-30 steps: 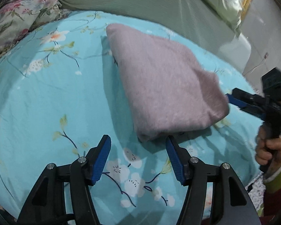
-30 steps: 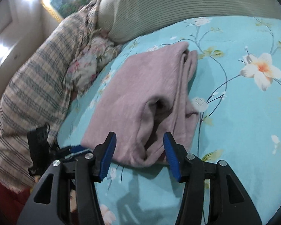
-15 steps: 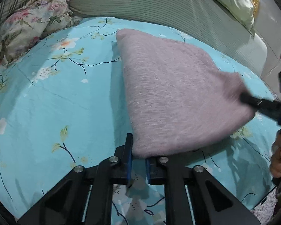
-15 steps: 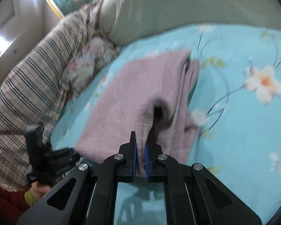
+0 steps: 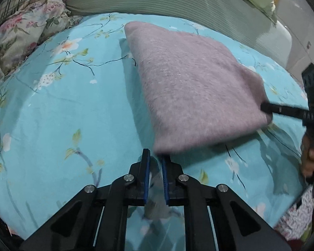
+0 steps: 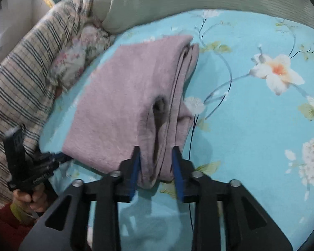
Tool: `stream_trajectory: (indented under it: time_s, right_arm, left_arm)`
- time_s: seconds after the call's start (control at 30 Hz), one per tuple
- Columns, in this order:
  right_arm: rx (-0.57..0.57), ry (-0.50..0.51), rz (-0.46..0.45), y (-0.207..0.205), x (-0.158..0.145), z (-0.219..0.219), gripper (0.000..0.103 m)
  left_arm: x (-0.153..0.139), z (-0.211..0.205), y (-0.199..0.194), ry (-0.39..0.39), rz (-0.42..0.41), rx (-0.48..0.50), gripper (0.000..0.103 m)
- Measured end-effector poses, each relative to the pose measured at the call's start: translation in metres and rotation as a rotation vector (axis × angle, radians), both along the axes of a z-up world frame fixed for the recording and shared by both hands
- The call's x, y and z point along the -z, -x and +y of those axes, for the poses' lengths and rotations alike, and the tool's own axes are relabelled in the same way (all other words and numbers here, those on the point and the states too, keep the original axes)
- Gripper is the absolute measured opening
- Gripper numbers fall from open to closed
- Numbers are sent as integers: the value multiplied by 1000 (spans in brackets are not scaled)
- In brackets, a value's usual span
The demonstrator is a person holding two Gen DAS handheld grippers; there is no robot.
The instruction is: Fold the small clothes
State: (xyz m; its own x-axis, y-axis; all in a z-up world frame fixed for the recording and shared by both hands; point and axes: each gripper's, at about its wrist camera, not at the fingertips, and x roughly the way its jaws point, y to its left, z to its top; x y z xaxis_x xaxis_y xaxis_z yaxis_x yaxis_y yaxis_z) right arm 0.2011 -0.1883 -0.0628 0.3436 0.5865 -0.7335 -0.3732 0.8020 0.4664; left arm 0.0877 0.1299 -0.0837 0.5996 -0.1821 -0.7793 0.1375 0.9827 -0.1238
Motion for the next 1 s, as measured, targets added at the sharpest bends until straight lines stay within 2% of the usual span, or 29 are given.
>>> stream_trajectory:
  time_s: [0.13,0.23,0.3,0.4,0.5,0.53,0.57,0.67,0.73,0.83,0.9,0.97,1.0]
  right_arm:
    - [51,-124,-15,-20,-20,-14,35]
    - [88,-123,-34,-53,-24,-3,35]
    - [101,-146,-18,-74,-21,9,35]
    - [129,-148,9,-110,-8,25,35]
    - [127,-107,28,-131,6,35,35]
    - [120,-89,47,-136,12,39,26]
    - [119,-85,55,-139,14,40,11]
    - [132,-157,5,-143,-2,30,10]
    - [151,-148,-44,-142,-11,24,10]
    - [153,-76,5,-149,10,24,10]
    - [146,-48,57,-150,30,25,12]
    - [178,-72,65,-143,29,17,20]
    - [198,-71,59,-140,24,14,20]
  left_arm:
    - [-26,9,15,86,-49,74,11]
    - [-44,2,15,134,-108,145,11]
    - [-47,-8,10,136,-121,170,11]
    - [-38,-22,-5,123,-106,206,11]
    - [-18,-28,-21,152,-47,225,11]
    - [-13,-29,-25,162,-31,226,11]
    - [-6,-30,-30,167,-10,225,11]
    - [-3,-33,-37,171,6,225,10]
    - [-4,-38,-42,177,9,230,10]
    - [4,-49,-48,186,36,236,10]
    - [8,-56,-46,162,33,240,10]
    - [9,-57,-45,159,31,239,10]
    - [9,-55,-44,168,36,240,10]
